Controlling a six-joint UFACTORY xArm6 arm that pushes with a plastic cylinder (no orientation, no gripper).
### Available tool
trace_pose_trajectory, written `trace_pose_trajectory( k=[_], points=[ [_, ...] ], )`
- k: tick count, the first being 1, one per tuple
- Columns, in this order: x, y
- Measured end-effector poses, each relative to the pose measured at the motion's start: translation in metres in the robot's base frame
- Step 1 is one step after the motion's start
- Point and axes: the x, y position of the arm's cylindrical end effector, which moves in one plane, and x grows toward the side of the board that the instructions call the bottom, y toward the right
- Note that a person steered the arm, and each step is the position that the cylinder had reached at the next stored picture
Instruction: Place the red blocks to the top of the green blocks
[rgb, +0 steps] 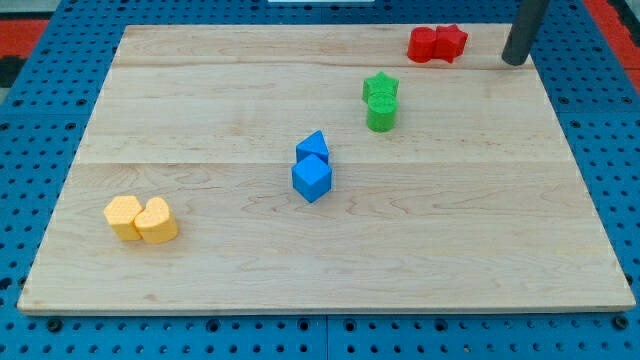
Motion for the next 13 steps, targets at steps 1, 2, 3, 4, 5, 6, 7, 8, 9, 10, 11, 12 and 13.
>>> trace_pose_trajectory(
  k=[1, 2, 3, 4, 5, 6, 7, 8, 9, 10, 11, 12, 13],
  points=[
    [-0.03, -0.018],
    [-0.036, -0.055],
    [-0.036, -0.105],
    [-0.029, -0.146],
    [-0.023, -0.158],
    [-0.006, -0.164],
    [0.011, -0.182],
    [0.011, -0.195],
    [0.007, -0.199],
    [-0.018, -0.203],
    [-0.031, -0.22],
    [-0.031, -0.288],
    [-0.015, -0.326]
  ],
)
